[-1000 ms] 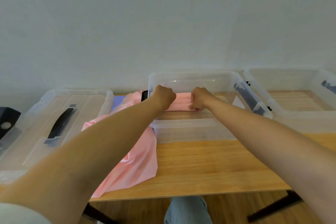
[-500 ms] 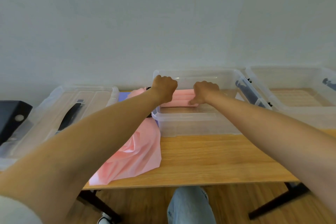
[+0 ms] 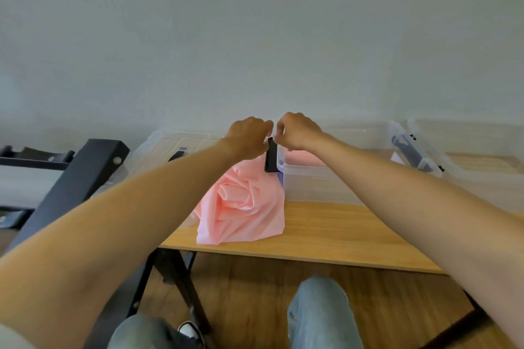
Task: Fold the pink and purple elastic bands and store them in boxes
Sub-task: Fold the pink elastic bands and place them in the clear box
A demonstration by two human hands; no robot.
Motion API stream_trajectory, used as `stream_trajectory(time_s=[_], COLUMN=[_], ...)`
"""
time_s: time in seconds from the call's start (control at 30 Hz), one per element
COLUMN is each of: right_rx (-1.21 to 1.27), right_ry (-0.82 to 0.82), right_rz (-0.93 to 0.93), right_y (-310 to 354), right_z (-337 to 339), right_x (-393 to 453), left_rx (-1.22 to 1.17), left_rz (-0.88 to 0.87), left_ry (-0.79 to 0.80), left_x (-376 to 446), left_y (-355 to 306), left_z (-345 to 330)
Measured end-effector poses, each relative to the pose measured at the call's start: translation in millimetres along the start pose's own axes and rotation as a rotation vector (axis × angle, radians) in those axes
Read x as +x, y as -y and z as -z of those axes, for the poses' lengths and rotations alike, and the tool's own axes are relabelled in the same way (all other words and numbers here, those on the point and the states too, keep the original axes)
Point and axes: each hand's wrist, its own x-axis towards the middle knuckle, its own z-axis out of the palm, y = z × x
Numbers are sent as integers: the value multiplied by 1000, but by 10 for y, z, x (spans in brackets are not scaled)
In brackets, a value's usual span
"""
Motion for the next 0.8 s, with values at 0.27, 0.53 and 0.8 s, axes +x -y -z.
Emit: stream_trajectory(time_s=[0.27, 0.53, 0.8], right_rx=[50, -82, -130], right_ry=[-31, 313, 116], right_rz=[108, 80, 73], right_y=[535, 664, 567], right_z=[-289, -864, -973], right_x=[-351, -758, -811], left_rx=[16, -163, -209], left_rz=[120, 73, 70], left_ry=[301, 148, -146], left_x=[-759, -1218, -1369], left_y=[270, 394, 447], left_z=[-139, -466, -477])
